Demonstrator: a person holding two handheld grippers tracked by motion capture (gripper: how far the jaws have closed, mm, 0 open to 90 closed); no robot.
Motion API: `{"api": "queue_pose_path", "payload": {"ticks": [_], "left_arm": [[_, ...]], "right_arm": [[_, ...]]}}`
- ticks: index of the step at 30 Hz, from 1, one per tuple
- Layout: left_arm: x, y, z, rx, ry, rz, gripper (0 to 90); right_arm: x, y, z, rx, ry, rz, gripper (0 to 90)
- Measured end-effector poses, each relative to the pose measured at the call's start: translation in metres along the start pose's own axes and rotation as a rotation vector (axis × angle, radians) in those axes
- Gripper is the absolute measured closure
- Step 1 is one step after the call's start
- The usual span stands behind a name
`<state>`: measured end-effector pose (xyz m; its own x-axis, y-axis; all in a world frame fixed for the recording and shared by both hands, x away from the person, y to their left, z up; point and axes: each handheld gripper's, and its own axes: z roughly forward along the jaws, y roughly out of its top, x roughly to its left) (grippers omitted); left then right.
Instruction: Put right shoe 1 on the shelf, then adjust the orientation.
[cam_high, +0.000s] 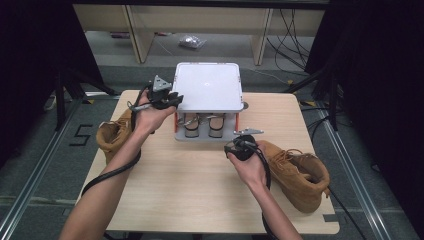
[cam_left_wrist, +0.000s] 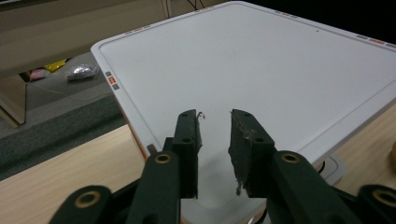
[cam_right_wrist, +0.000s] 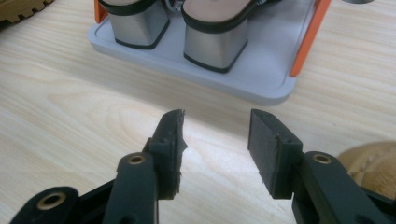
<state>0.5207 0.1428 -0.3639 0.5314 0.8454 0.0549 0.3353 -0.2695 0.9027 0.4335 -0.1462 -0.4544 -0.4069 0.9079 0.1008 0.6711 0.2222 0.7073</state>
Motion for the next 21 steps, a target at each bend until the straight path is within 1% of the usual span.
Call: {"api": "queue_pose_path", "payload": {"ticks": [1,2,3,4,5,6,7,8,9,10,11,12,13,14,15,16,17,19,21], "left_arm": [[0.001,-0.001,-0.003,0.002,0.005,0.0,66.9],[0.003,-0.002,-0.006,0.005,0.009,0.005,64.6],[0.004,-0.003,-0.009,0.004,0.013,0.005,62.9],[0.006,-0.004,-0.013,0.005,0.018,0.006,61.8],[0.007,-0.006,-0.016,0.006,0.023,-0.001,61.0],[0.009,-0.007,-0.019,0.007,0.024,-0.002,60.0],[0.011,-0.008,-0.023,0.006,0.029,-0.008,59.4],[0.013,-0.009,-0.027,0.007,0.035,-0.005,58.5],[0.015,-0.011,-0.031,0.019,0.042,0.0,57.5],[0.016,-0.012,-0.034,0.009,0.047,-0.01,56.4],[0.018,-0.013,-0.038,0.012,0.054,-0.008,55.8],[0.019,-0.014,-0.041,0.018,0.05,-0.019,55.0],[0.021,-0.015,-0.044,0.015,0.05,-0.023,54.1],[0.023,-0.017,-0.048,0.015,0.063,-0.029,53.7],[0.025,-0.018,-0.052,0.016,0.07,-0.037,53.6],[0.027,-0.02,-0.055,0.018,0.077,-0.043,53.3],[0.029,-0.022,-0.059,0.019,0.082,-0.053,53.0],[0.032,-0.025,-0.066,0.02,0.087,-0.061,52.7],[0.036,-0.027,-0.072,0.02,0.1,-0.071,52.4]], "right_arm": [[0.0,-0.002,-0.001,-0.01,0.007,0.0,57.3],[-0.001,-0.003,-0.003,-0.021,0.005,-0.019,57.6],[-0.001,-0.004,-0.004,-0.022,0.009,-0.014,58.1],[-0.001,-0.005,-0.005,-0.035,0.016,-0.024,58.4],[0.001,-0.007,-0.008,-0.023,0.02,-0.001,58.4],[0.0,-0.008,-0.008,-0.038,0.017,-0.02,58.5],[-0.001,-0.009,-0.009,-0.038,0.017,-0.034,58.5],[-0.001,-0.011,-0.01,-0.036,0.027,-0.027,58.5],[-0.001,-0.013,-0.011,-0.035,0.023,-0.033,58.5],[0.001,-0.015,-0.012,-0.032,0.031,-0.012,58.5],[0.001,-0.017,-0.011,-0.048,0.038,-0.02,58.5],[0.0,-0.018,-0.013,-0.045,0.027,-0.044,58.4],[0.0,-0.02,-0.014,-0.048,0.027,-0.047,58.5],[0.001,-0.021,-0.015,-0.049,0.026,-0.047,58.5],[0.001,-0.023,-0.015,-0.05,0.035,-0.046,58.7],[0.0,-0.025,-0.015,-0.065,0.034,-0.043,58.8],[0.001,-0.026,-0.017,-0.062,0.029,-0.04,58.8],[0.0,-0.028,-0.019,-0.065,0.026,-0.05,58.5],[0.0,-0.03,-0.021,-0.075,0.029,-0.045,58.0]]}}
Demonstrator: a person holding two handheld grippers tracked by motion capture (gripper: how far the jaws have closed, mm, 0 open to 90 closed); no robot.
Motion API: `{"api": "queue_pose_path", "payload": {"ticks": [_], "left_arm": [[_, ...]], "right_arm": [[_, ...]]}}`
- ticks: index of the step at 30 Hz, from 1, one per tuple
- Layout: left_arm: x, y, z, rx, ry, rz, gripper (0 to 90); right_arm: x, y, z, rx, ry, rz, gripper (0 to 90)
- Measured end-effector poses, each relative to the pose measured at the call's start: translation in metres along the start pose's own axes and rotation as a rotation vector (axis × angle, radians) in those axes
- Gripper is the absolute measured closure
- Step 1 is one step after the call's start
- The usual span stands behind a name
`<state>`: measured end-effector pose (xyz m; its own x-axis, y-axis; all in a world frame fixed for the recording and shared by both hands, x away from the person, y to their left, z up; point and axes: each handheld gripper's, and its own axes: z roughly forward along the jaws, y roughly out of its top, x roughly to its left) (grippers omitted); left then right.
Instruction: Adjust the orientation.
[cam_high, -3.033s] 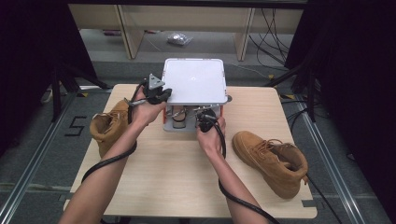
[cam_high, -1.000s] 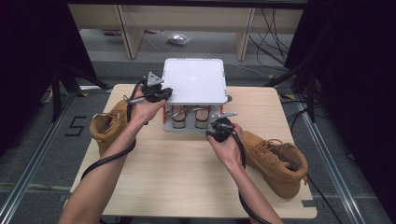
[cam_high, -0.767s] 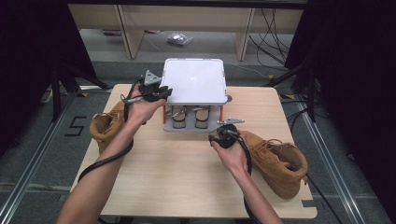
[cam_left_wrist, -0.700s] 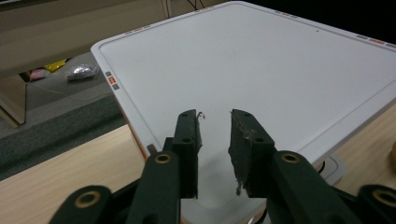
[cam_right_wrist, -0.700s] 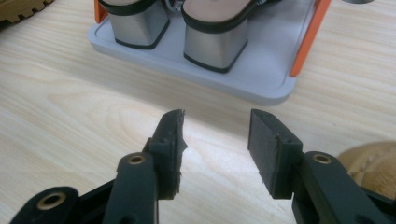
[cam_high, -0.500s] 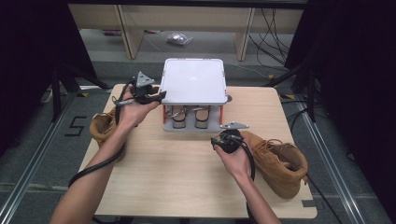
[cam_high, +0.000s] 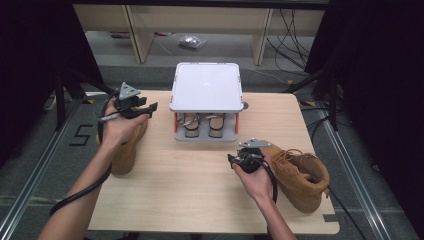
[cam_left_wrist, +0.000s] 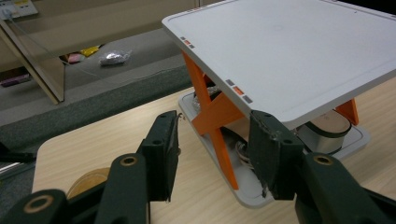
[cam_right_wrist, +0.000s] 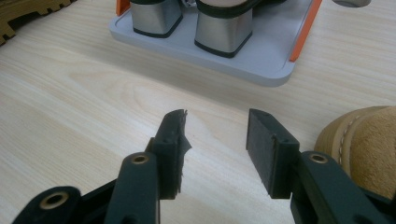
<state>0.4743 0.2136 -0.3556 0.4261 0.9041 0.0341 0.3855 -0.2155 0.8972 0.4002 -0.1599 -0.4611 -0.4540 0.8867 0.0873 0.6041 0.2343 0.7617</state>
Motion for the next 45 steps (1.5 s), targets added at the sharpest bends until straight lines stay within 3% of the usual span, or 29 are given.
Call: {"api": "queue_pose_path", "payload": {"ticks": [3,4,7,8,10,14,15,16,20,21,32,33,34,37,39,43,45], "left_arm": [[0.007,-0.004,-0.007,-0.001,0.018,-0.021,51.8],[0.009,-0.006,-0.009,0.001,0.023,-0.028,51.6],[0.015,-0.01,-0.014,0.006,0.035,-0.046,50.8],[0.017,-0.012,-0.016,0.009,0.041,-0.053,50.7],[0.02,-0.015,-0.019,0.01,0.046,-0.063,50.5],[0.024,-0.021,-0.025,0.027,0.059,-0.072,50.3],[0.025,-0.022,-0.027,0.03,0.062,-0.07,50.2],[0.026,-0.024,-0.029,0.033,0.063,-0.073,50.2],[0.033,-0.029,-0.036,0.045,0.081,-0.082,50.1],[0.035,-0.03,-0.037,0.046,0.086,-0.089,50.0],[0.05,-0.041,-0.046,0.069,0.126,-0.117,49.4],[0.051,-0.042,-0.047,0.069,0.131,-0.12,49.3],[0.052,-0.043,-0.048,0.071,0.137,-0.121,49.3],[0.057,-0.046,-0.05,0.081,0.151,-0.126,48.8],[0.059,-0.047,-0.05,0.09,0.161,-0.131,48.4],[0.066,-0.051,-0.052,0.109,0.19,-0.143,47.8],[0.07,-0.054,-0.053,0.129,0.201,-0.143,47.6]], "right_arm": [[0.002,-0.003,-0.002,0.006,0.005,0.023,57.0],[0.0,-0.005,-0.001,-0.015,0.014,0.008,56.8],[-0.001,-0.008,-0.002,-0.008,-0.002,-0.021,56.2],[0.002,-0.009,-0.003,0.01,0.001,0.008,56.1],[-0.001,-0.009,-0.003,-0.001,-0.006,-0.013,56.1],[0.001,-0.01,-0.003,0.004,-0.006,0.003,55.9],[-0.001,-0.011,-0.002,0.001,-0.005,-0.037,55.7],[0.003,-0.011,-0.003,0.013,-0.003,0.008,55.4],[0.0,-0.012,0.0,0.003,-0.004,-0.032,54.7],[0.001,-0.012,0.0,0.002,0.004,-0.013,54.6],[0.001,-0.013,-0.001,0.014,-0.013,-0.019,53.3],[0.005,-0.013,-0.002,0.031,-0.015,0.026,53.3],[0.002,-0.013,-0.002,0.026,-0.019,-0.006,53.1],[0.002,-0.014,0.0,0.017,-0.003,-0.006,53.0],[0.001,-0.014,0.0,0.019,-0.012,-0.039,52.8],[0.004,-0.014,0.001,0.028,-0.004,-0.002,52.7],[0.004,-0.014,0.001,0.029,-0.008,-0.008,52.7]]}}
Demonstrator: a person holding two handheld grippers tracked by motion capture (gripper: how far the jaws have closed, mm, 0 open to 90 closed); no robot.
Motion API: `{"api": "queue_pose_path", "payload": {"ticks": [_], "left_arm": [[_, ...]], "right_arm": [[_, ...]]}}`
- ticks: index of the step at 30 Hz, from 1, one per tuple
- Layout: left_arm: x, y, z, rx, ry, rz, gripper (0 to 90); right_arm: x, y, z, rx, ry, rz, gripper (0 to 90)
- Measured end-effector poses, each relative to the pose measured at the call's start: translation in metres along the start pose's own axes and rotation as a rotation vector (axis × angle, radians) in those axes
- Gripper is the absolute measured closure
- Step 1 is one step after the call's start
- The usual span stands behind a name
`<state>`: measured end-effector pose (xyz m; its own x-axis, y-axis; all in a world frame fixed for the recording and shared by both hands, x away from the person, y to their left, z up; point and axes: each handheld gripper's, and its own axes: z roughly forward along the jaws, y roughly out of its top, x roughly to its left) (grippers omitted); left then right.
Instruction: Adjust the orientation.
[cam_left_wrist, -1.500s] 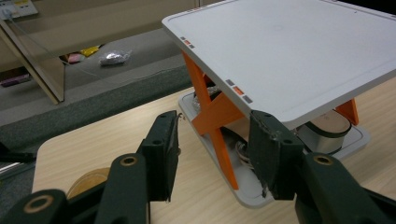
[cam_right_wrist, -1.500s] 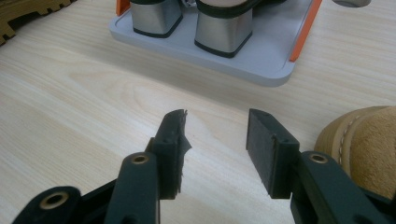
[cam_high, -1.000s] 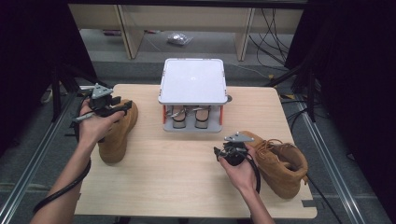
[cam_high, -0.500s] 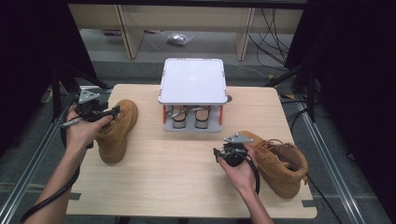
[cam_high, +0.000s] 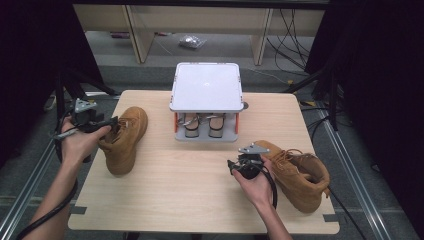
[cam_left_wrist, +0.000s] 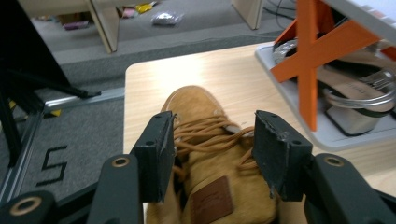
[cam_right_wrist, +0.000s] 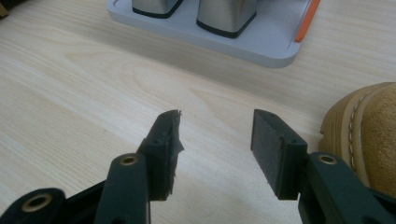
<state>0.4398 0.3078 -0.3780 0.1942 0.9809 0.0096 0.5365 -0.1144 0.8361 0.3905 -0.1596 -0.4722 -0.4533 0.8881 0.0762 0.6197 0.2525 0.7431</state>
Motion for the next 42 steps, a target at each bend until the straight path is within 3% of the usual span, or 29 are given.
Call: {"api": "queue_pose_path", "payload": {"ticks": [5,6,7,10,16,17,19,21,25,28,37,42], "left_arm": [[0.009,-0.006,0.005,0.028,0.026,-0.027,46.4],[0.011,-0.007,0.006,0.035,0.03,-0.035,46.2],[0.013,-0.009,0.008,0.043,0.03,-0.042,45.9],[0.018,-0.013,0.013,0.079,0.033,-0.051,45.4],[0.024,-0.019,0.022,0.128,0.033,-0.078,45.3],[0.025,-0.02,0.024,0.137,0.029,-0.085,45.5],[0.026,-0.021,0.026,0.155,0.025,-0.089,45.9],[0.027,-0.02,0.027,0.162,0.019,-0.1,46.6],[0.028,-0.018,0.029,0.181,0.014,-0.113,48.3],[0.03,-0.017,0.031,0.2,0.013,-0.131,49.5],[0.031,-0.013,0.038,0.251,-0.003,-0.192,53.1],[0.034,-0.011,0.04,0.29,-0.015,-0.229,55.6]], "right_arm": [[0.0,0.0,0.0,-0.005,0.001,-0.016,52.4],[0.002,0.0,0.0,0.01,0.006,0.015,52.3],[0.0,0.0,0.001,0.001,-0.001,-0.009,52.2],[-0.001,-0.002,0.003,-0.005,0.02,-0.005,52.0],[-0.001,-0.001,0.002,0.005,-0.009,-0.017,51.8],[0.0,-0.001,0.001,0.013,-0.004,0.001,51.8],[-0.001,-0.001,0.002,0.006,0.004,-0.011,51.8],[0.0,-0.001,0.001,0.015,-0.01,0.005,51.7],[-0.002,-0.001,0.003,0.003,0.006,-0.014,51.7],[0.0,-0.001,0.001,0.015,-0.01,0.006,51.6],[-0.002,-0.002,0.003,0.012,0.006,-0.02,51.4],[-0.001,-0.002,0.002,0.019,-0.006,-0.006,51.3]]}}
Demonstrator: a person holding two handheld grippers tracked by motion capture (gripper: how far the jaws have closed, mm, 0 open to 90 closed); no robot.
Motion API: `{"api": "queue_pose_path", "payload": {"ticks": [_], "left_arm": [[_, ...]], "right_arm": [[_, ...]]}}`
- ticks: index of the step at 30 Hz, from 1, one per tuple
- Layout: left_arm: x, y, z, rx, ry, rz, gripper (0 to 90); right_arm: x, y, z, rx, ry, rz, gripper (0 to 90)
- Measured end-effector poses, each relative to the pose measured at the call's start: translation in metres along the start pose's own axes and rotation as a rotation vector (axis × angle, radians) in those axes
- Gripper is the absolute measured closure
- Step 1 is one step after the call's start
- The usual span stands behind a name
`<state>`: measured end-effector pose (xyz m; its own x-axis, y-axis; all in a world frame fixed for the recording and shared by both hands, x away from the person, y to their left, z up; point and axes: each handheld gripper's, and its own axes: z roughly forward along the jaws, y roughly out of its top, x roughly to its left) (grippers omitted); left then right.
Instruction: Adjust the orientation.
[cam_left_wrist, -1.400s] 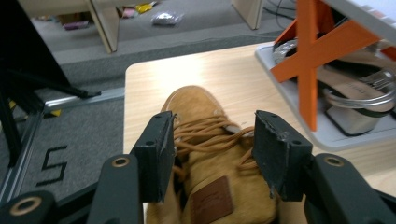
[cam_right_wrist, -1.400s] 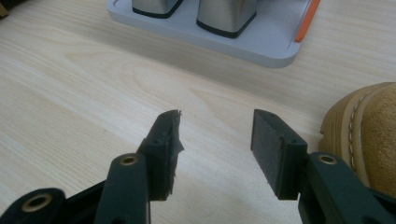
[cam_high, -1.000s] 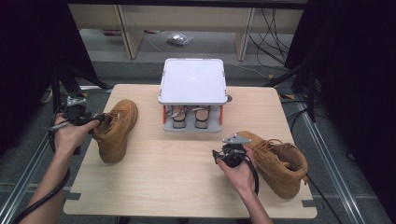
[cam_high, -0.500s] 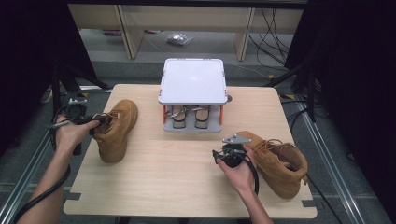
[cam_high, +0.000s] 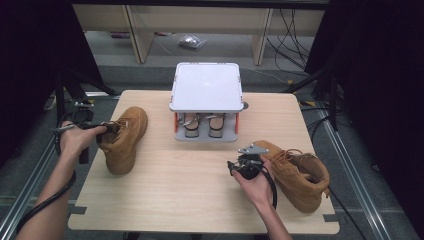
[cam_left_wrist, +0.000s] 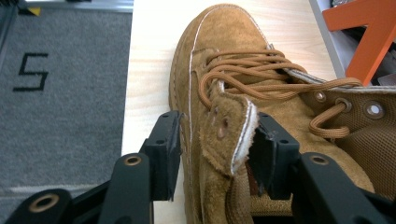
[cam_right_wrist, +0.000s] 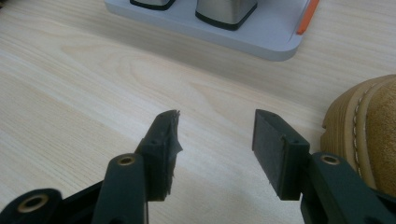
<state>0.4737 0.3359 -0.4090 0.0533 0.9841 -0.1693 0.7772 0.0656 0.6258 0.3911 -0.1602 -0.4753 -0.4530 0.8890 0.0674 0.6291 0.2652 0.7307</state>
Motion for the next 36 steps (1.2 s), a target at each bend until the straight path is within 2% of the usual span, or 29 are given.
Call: {"api": "queue_pose_path", "payload": {"ticks": [9,11,12,16,17,18,23,26,29,31,36], "left_arm": [[0.001,0.002,0.0,0.03,0.003,-0.034,61.1],[0.001,0.002,0.001,0.036,0.003,-0.039,62.3],[0.0,0.002,0.001,0.04,0.007,-0.043,62.7],[-0.002,0.005,0.002,0.074,0.021,-0.032,66.5],[-0.002,0.006,0.002,0.088,0.021,-0.028,67.8],[-0.003,0.006,0.003,0.092,0.019,-0.026,69.6],[-0.005,0.007,0.003,0.105,0.018,-0.02,76.4],[-0.002,0.006,0.003,0.102,-0.021,-0.042,78.2],[0.003,0.003,0.003,0.072,-0.059,-0.072,80.0],[0.005,0.002,0.003,0.059,-0.081,-0.093,80.8],[0.008,0.0,0.003,0.046,-0.109,-0.121,82.1]], "right_arm": [[-0.001,0.0,0.001,-0.005,0.013,-0.012,51.2],[0.0,-0.001,0.001,0.004,0.0,-0.001,51.2],[0.0,-0.001,0.001,0.003,0.0,-0.01,51.2],[0.0,-0.001,0.001,0.007,0.001,-0.001,51.1],[-0.001,-0.001,0.001,0.001,-0.003,-0.019,51.1],[0.0,-0.001,0.001,0.007,0.0,0.0,51.0],[-0.002,-0.002,0.001,0.008,0.003,-0.007,51.0],[-0.002,-0.003,0.002,0.011,0.0,-0.009,51.0],[-0.001,-0.002,0.001,0.011,0.002,0.012,51.0],[-0.002,-0.001,0.002,0.003,0.007,0.005,51.0],[-0.002,-0.001,0.002,-0.003,0.007,0.008,51.0]]}}
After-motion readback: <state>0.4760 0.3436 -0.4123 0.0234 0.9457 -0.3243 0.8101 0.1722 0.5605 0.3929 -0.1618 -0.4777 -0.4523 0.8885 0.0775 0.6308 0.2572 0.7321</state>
